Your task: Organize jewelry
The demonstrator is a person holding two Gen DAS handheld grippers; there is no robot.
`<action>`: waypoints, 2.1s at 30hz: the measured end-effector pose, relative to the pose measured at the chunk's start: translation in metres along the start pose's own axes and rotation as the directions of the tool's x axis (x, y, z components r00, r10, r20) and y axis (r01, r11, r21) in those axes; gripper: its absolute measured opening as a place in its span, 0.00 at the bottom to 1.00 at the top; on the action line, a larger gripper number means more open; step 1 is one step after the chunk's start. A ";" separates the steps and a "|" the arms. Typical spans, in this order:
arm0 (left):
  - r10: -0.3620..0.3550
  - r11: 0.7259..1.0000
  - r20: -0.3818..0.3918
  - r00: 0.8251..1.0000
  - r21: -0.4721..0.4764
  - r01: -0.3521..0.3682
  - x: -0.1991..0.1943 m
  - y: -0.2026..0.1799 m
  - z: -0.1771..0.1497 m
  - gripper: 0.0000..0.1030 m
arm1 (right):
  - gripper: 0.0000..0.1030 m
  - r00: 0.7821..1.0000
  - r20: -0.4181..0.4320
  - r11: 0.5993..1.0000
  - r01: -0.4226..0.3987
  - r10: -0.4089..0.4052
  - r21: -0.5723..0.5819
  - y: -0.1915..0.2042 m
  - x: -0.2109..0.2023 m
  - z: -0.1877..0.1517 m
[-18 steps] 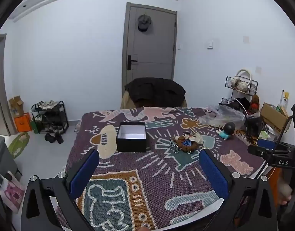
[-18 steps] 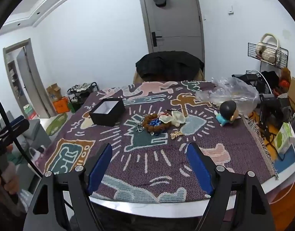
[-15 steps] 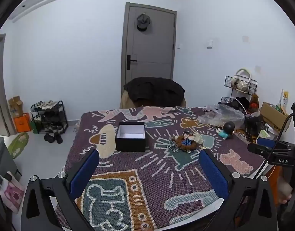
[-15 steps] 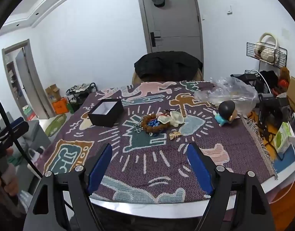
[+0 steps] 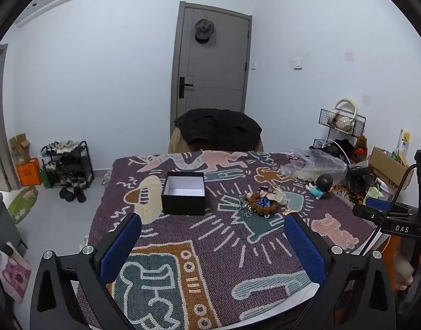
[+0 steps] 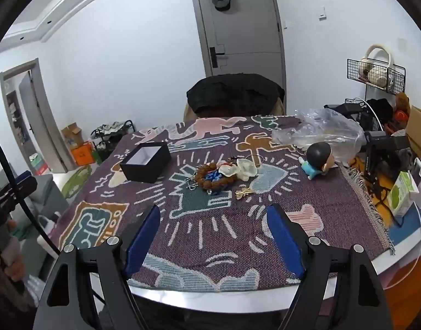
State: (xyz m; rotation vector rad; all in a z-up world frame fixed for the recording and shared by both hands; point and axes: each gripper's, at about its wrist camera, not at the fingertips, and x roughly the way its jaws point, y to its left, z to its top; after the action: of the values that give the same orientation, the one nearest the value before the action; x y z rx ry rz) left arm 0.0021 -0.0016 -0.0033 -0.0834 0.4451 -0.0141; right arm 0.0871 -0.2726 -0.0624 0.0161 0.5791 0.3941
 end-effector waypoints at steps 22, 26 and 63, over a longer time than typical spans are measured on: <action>-0.003 1.000 0.007 1.000 0.002 0.003 -0.001 0.001 -0.002 1.00 | 0.77 1.000 0.015 1.000 0.001 -0.001 -0.001 0.001 -0.001 0.001; -0.003 1.000 0.008 1.000 -0.001 0.003 -0.002 0.002 -0.003 1.00 | 0.77 1.000 0.021 1.000 0.000 0.000 0.000 0.001 -0.001 0.002; 0.003 1.000 0.009 1.000 -0.005 -0.003 0.000 0.005 0.000 1.00 | 0.77 0.999 0.043 1.000 0.003 -0.003 0.004 -0.001 -0.003 0.001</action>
State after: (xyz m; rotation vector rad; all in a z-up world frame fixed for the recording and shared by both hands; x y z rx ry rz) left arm 0.0022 0.0035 -0.0041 -0.0881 0.4364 -0.0098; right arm 0.0861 -0.2747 -0.0599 0.0276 0.5371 0.3886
